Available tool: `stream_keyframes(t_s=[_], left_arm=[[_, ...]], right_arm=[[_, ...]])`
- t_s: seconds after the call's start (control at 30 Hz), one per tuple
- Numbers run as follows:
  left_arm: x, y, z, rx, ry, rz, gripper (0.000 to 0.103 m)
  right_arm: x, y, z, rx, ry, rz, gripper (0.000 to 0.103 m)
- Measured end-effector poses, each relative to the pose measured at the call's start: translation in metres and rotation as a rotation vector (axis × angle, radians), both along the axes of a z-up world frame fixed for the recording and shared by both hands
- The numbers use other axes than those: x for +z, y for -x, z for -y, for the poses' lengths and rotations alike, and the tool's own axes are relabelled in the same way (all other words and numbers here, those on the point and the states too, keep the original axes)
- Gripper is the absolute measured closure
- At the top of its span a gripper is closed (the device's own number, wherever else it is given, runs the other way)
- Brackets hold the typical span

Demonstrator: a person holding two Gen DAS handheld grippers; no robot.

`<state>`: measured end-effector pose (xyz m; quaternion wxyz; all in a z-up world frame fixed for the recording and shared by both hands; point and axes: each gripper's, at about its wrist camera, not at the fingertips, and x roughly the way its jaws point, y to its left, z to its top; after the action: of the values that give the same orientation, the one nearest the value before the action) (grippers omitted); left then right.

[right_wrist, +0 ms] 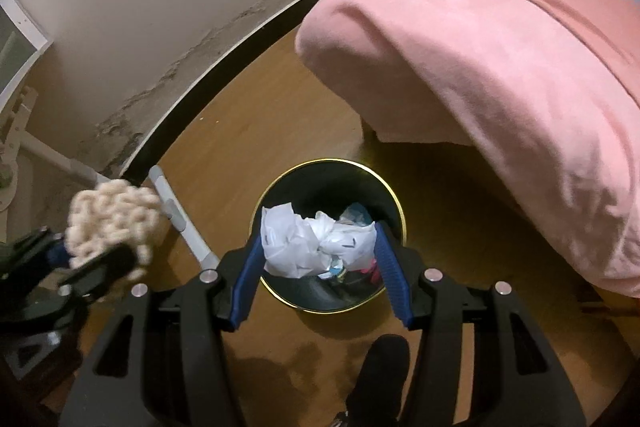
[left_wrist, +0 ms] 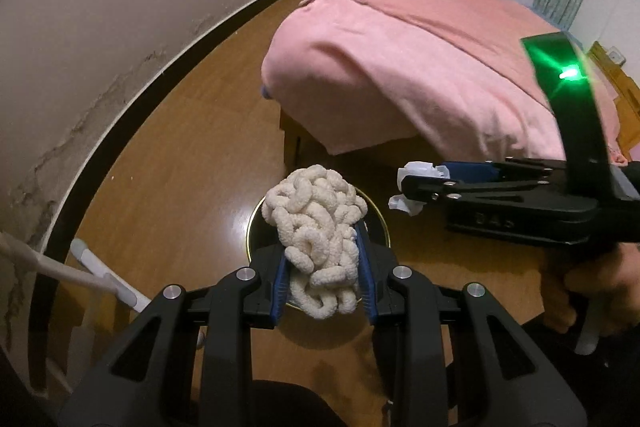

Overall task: Collect trash
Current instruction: 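Carry the puffed snack and white plastic over the black bin and open both tools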

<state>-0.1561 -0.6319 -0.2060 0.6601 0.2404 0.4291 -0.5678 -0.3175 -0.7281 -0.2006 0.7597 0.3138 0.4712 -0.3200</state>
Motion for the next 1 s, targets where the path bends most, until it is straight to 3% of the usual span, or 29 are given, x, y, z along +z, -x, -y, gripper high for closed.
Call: stream_keyframes(t_s=[0.13,0.27,0.67,0.8,0.87,0.93,0.97,1.0], left_arm=[[-0.007,-0.002,0.000,0.006,-0.008,-0.006,0.075],[-0.010,-0.002,-0.003,0.009,-0.022,-0.011,0.075],[-0.010,0.011,0.012,-0.037,-0.035,-0.014,0.074],[-0.004,0.018,0.024,-0.064,-0.031,-0.005,0.054],[-0.002,0.020,0.028,-0.069,-0.031,0.020,0.053],[0.000,0.020,0.031,-0.069,-0.036,0.020,0.041],[0.002,0.020,0.031,-0.065,-0.032,0.019,0.030],[0.005,0.020,0.030,-0.061,-0.025,0.025,0.029]], right_arm=[[-0.006,-0.003,0.006,-0.001,-0.022,0.004,0.048],[-0.001,-0.006,0.007,-0.010,-0.009,0.007,0.026],[0.011,0.010,0.017,-0.104,-0.004,0.038,0.025],[0.023,0.024,0.022,-0.165,0.027,0.054,0.023],[0.026,0.029,0.024,-0.181,0.025,0.059,0.019],[0.027,0.031,0.024,-0.185,0.017,0.062,0.019],[0.028,0.031,0.024,-0.185,0.016,0.062,0.019],[0.028,0.031,0.024,-0.186,0.015,0.063,0.019]])
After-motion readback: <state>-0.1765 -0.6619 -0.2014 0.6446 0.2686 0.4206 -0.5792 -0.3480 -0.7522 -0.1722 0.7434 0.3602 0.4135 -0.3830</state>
